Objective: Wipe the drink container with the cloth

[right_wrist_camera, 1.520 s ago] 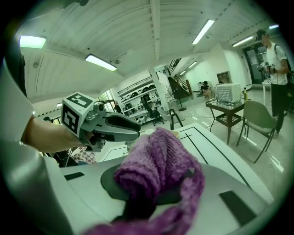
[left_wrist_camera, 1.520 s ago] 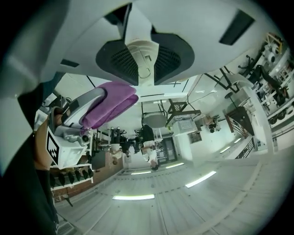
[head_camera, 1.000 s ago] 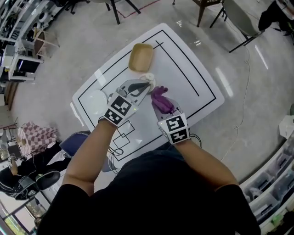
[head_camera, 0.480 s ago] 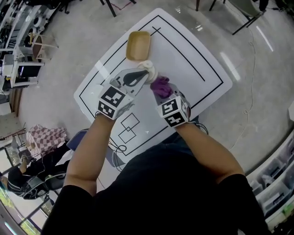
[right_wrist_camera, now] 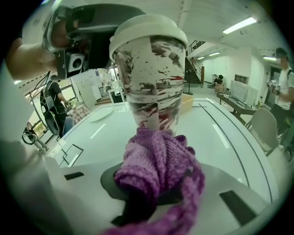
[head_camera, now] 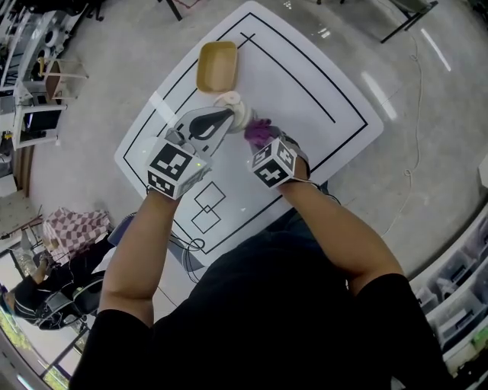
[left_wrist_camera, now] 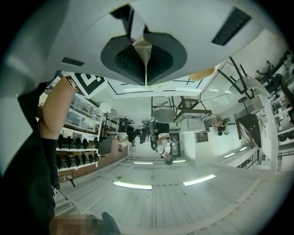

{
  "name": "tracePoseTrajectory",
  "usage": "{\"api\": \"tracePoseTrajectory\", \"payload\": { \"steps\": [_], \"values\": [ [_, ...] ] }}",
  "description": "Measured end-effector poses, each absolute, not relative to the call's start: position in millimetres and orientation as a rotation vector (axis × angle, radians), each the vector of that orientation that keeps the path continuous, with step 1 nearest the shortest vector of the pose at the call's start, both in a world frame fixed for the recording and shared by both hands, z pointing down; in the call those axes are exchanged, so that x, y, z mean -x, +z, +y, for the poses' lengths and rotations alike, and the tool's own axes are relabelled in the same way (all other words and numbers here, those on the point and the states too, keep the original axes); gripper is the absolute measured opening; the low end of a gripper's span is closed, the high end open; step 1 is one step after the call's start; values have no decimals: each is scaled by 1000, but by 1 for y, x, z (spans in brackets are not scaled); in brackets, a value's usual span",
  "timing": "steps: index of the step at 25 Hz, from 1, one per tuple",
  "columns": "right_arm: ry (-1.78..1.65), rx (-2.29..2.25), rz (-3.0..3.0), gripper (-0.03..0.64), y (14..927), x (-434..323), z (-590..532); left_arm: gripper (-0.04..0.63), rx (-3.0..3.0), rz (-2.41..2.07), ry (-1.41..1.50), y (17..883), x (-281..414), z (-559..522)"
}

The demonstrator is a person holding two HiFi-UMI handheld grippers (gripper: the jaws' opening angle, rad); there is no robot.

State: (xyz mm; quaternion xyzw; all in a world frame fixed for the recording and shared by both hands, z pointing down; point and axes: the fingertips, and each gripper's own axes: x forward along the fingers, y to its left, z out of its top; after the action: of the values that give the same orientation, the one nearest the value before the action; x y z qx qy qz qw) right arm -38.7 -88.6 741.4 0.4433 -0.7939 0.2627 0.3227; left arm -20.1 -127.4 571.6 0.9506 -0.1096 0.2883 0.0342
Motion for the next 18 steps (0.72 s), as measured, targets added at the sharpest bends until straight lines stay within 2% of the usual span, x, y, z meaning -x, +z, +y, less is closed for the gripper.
{"api": "tracePoseTrajectory", "payload": {
  "steps": [8,18],
  "values": [
    [725,-1159,-2150,86,731,29,-76,32,-2919,-311,888,571,19,-127],
    [661,-1215,-2234,86,681,-50,-70,32,-2905,-289,856,569,18,-128]
  ]
}}
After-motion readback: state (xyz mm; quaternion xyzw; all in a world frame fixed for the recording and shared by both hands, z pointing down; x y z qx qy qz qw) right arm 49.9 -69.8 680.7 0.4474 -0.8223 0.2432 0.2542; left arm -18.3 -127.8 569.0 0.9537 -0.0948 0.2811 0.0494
